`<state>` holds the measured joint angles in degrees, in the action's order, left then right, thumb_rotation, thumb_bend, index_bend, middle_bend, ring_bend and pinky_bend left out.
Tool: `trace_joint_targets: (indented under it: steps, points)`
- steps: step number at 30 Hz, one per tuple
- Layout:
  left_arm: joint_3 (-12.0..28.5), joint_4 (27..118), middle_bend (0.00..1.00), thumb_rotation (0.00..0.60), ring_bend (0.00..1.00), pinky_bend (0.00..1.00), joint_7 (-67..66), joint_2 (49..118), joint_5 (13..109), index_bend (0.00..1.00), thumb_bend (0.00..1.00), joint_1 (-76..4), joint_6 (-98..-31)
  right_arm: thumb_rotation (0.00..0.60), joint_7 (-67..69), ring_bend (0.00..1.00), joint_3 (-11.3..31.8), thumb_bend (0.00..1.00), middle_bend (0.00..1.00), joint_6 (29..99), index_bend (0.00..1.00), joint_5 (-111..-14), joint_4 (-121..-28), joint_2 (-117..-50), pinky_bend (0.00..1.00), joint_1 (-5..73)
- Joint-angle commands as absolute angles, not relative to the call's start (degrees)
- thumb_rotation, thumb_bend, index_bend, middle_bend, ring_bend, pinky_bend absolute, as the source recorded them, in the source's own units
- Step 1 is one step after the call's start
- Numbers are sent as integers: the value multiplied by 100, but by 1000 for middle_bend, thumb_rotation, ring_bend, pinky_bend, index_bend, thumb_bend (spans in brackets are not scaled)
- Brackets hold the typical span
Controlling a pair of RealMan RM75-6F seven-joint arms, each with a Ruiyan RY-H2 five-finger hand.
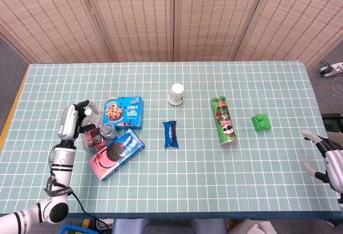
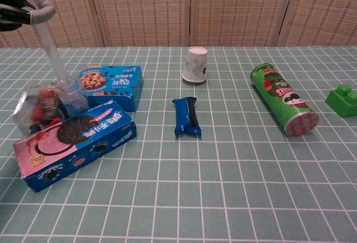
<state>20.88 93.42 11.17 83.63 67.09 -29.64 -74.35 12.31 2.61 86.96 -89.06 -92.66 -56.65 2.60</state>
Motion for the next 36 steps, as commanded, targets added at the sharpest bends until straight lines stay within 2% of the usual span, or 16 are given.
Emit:
trace_joint_targets:
  steps: [1, 20, 36]
  points:
    - [2049, 9200, 1000, 600, 1000, 1000, 1165, 8441, 6745, 805, 580, -2969, -7414, 600, 1228, 287, 259, 361, 300, 8693, 200, -8909, -9265, -5666, 372, 262]
    - [1795, 8176, 1000, 600, 1000, 1000, 1438, 9008, 7120, 801, 580, -3063, -7328, 600, 1294, 287, 264, 362, 300, 8686, 200, -8896, -9247, -5650, 372, 262]
    - [1569, 7130, 1000, 600, 1000, 1000, 1597, 9566, 7629, 792, 580, -3157, -7519, 600, 1317, 287, 265, 361, 300, 8693, 200, -8901, -9242, -5646, 372, 260]
